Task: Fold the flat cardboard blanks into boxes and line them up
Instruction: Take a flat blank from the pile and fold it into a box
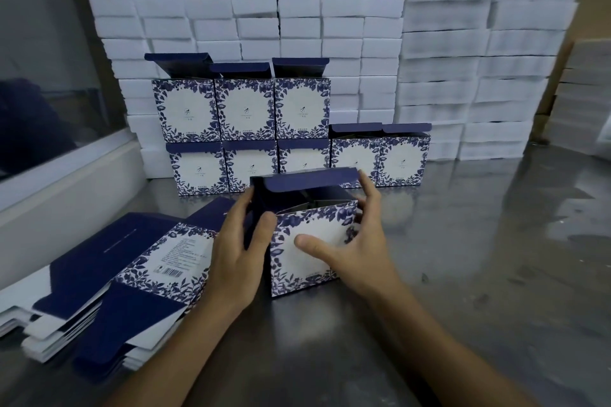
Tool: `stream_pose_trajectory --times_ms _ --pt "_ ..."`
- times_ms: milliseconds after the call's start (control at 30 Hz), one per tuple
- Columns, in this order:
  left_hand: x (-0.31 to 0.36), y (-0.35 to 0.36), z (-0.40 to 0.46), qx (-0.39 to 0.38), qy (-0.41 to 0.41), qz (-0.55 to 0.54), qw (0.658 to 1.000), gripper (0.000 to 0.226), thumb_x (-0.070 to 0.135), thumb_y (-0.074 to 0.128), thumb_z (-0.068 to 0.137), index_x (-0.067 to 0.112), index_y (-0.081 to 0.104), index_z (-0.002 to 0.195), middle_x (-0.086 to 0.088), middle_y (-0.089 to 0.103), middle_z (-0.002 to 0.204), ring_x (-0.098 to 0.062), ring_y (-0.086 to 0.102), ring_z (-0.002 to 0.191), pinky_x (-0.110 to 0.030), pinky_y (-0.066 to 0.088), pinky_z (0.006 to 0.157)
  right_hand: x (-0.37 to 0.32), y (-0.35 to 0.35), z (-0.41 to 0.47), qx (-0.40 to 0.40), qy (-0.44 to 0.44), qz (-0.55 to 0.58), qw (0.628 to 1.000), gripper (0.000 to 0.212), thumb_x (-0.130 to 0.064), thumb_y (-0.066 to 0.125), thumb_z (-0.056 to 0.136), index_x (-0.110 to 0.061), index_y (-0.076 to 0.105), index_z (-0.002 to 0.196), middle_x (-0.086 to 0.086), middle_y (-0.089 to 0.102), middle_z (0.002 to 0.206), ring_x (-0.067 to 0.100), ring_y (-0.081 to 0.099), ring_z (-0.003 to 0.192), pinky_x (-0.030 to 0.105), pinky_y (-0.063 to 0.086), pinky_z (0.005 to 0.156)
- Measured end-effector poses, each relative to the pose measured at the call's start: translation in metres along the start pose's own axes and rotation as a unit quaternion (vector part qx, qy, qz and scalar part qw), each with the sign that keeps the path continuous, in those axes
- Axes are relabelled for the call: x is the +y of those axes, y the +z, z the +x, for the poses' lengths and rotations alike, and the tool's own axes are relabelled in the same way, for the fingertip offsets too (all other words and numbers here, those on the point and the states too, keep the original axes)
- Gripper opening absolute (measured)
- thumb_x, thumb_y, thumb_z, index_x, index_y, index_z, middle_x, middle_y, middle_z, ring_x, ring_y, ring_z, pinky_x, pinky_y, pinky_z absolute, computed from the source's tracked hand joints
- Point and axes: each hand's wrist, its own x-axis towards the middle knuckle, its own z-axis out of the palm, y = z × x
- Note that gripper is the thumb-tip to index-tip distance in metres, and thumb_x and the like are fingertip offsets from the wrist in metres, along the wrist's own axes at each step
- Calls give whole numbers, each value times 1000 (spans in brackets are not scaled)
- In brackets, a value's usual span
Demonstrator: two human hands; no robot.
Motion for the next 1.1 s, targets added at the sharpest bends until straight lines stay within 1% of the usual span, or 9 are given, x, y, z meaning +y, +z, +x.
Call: stream_pose_trajectory --times_ms 67,167,300,433,533,633,700,933,1100 --pt "4 0 -2 0 28 -44 999 75 73 42 85 31 33 146 30 46 140 11 41 129 -5 34 99 -8 -2 1 20 4 3 1000 113 -75 82 55 -66 11 143 -27 40 139 -14 41 127 2 37 95" --pt "10 0 -2 1 60 -52 997 79 83 40 81 39 27 145 44 38 137 12 38 131 -2 33 96 -15 -4 0 33 -38 -10 999 84 -72 69 73 -59 26 144 -28 44 138 -6 48 125 6 41 93" --pt "11 1 -1 16 70 7 997 45 66 44 89 44 44 129 11 46 143 -5 44 132 -24 44 101 -20 -4 2 45 -60 -44 996 45 -63 56 85 -40 54 124 -14 54 127 6 55 118 25 48 95" --pt "10 3 -2 28 76 86 993 31 43 49 93 31 60 119 5 45 144 -9 42 133 -45 43 105 -16 -5 4 53 -71 -102 991 29 -47 62 94 -22 66 107 -6 51 116 4 53 113 18 44 90" --pt "10 3 -3 25 94 105 990 36 39 45 95 26 60 125 4 44 147 -7 39 136 -35 40 109 -15 -1 2 66 -128 -169 975 26 -35 61 96 -15 71 108 1 49 123 4 50 118 11 42 93" --pt "10 5 -7 15 123 135 983 42 34 41 98 18 56 133 3 39 150 1 35 135 -5 30 104 -16 6 -1 78 -193 -248 946 27 -30 64 94 -14 73 114 10 51 132 25 51 123 37 49 98" --pt "10 6 -8 25 132 153 979 42 30 42 99 11 57 134 3 41 147 -2 41 131 0 29 99 -17 12 -2 106 -229 -305 918 25 -28 66 95 -15 75 114 15 54 136 33 50 127 50 48 96" --pt "14 11 -8 55 168 189 966 34 17 50 96 4 65 123 -10 56 138 -23 69 106 -12 45 84 -24 30 -4 125 -239 -340 901 13 -27 68 92 -25 77 102 5 63 126 30 57 118 50 41 89" --pt "14 14 -8 68 167 192 965 32 17 51 95 5 67 120 -10 58 136 -26 72 96 -18 49 78 -20 28 -2 140 -241 -315 907 13 -28 69 92 -25 77 102 5 63 122 26 58 112 48 44 86"
